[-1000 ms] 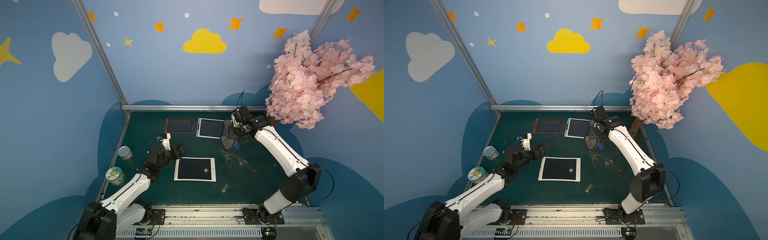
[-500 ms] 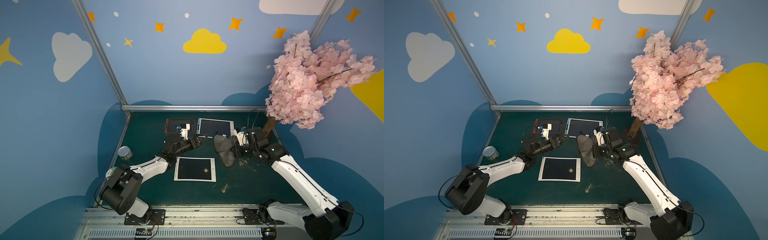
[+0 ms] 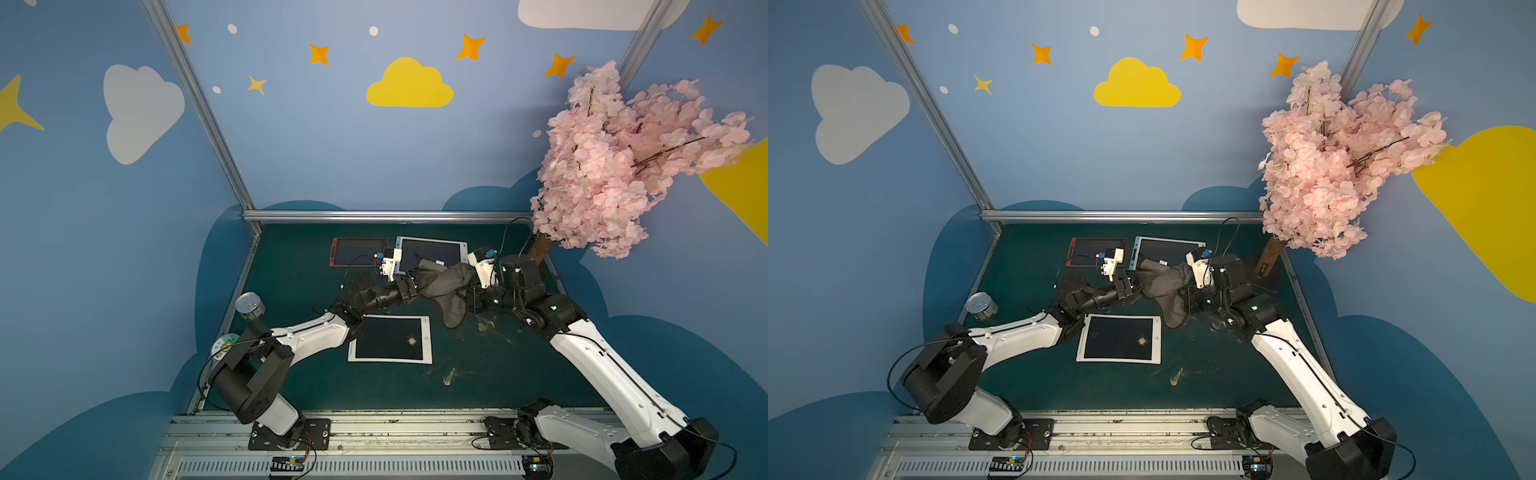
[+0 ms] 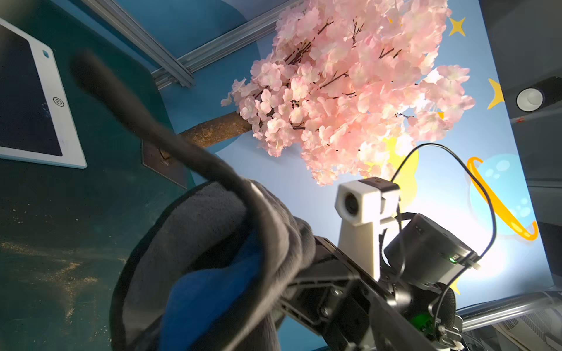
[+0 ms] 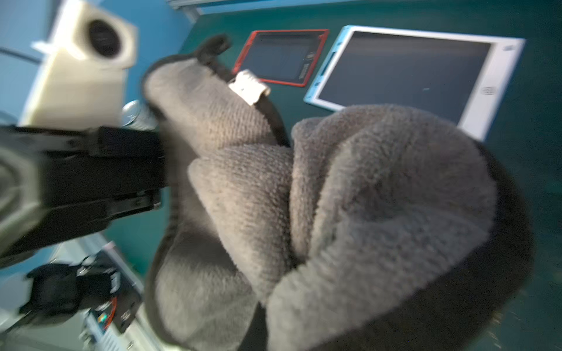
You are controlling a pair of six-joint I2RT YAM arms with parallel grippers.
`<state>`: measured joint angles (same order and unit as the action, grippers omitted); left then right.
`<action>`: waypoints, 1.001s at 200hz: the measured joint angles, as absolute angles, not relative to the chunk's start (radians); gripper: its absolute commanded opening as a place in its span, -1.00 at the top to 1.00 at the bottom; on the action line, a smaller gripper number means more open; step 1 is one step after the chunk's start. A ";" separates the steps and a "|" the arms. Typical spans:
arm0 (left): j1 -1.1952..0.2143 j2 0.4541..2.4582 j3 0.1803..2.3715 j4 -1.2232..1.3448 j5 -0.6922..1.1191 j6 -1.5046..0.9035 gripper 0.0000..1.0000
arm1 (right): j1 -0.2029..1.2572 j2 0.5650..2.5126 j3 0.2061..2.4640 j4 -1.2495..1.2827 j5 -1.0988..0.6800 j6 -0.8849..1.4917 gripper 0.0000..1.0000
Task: Wipe the drawing tablet
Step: Pick up the cleaning item at the center of the board.
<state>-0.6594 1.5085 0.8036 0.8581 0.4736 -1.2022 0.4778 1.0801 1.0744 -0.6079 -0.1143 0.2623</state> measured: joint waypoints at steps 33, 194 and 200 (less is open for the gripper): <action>-0.659 1.413 0.801 0.749 0.471 -1.121 -0.88 | 0.468 1.029 1.075 -0.651 0.046 0.256 1.00; -0.672 1.507 0.804 0.810 0.476 -1.160 -0.87 | 0.479 1.213 1.021 -0.282 -0.655 0.506 1.00; -0.672 1.507 0.804 0.813 0.476 -1.160 -0.87 | 0.478 1.214 1.017 -0.268 -0.676 0.521 1.00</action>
